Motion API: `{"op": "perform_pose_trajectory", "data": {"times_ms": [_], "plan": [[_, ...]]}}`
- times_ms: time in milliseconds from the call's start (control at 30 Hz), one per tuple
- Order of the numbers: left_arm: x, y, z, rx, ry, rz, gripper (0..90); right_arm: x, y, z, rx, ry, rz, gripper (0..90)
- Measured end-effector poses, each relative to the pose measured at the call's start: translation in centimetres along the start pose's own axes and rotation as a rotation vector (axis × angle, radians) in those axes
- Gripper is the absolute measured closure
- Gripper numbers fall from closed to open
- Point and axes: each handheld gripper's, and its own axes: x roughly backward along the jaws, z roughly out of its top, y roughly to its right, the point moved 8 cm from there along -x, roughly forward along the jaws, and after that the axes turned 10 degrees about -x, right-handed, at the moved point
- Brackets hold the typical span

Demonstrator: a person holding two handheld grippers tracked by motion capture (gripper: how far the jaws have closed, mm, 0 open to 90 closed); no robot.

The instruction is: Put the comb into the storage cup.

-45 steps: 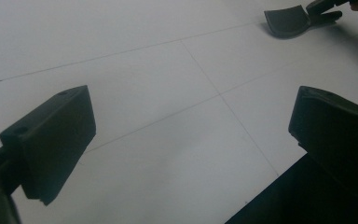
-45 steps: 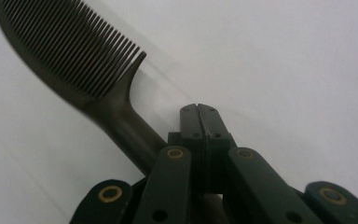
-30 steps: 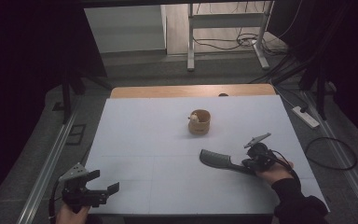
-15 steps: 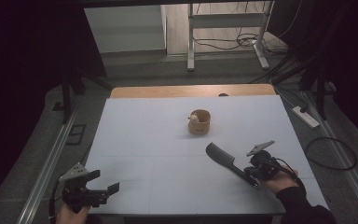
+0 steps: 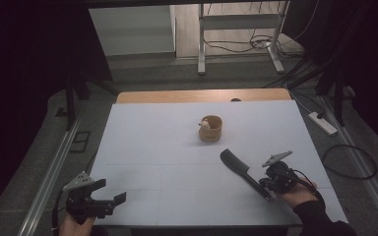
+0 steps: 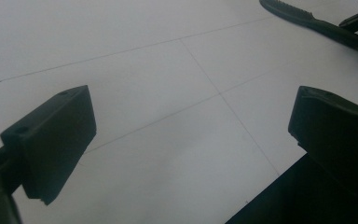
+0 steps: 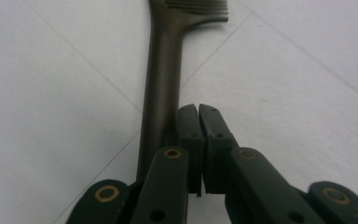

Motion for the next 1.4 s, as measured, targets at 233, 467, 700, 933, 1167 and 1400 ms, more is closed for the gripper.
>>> {"op": "perform_pose_trajectory", "data": {"times_ms": [233,467,700,933,1167,1400], "plan": [[0.0,0.0,0.0,-0.002,-0.003,0.001,1.4,1.2,0.1,0.6,-0.027,0.060,-0.009,73.8],[-0.1,0.1,0.0,-0.010,-0.010,0.005,1.5,2.6,-0.1,1.2,-0.056,0.126,0.002,47.7],[-0.1,0.1,0.0,-0.010,-0.013,0.007,1.6,3.0,-0.9,1.5,-0.058,0.139,0.000,20.9],[-0.1,0.1,0.0,-0.010,-0.015,0.006,1.6,3.3,-2.1,2.0,-0.024,0.147,0.024,7.7],[-0.2,0.1,0.0,-0.011,-0.019,0.006,1.7,3.2,-2.4,2.3,-0.012,0.158,0.017,0.0],[-0.2,0.1,0.0,-0.012,-0.022,0.004,1.7,3.2,-2.2,2.6,-0.041,0.163,0.012,0.0]]}}
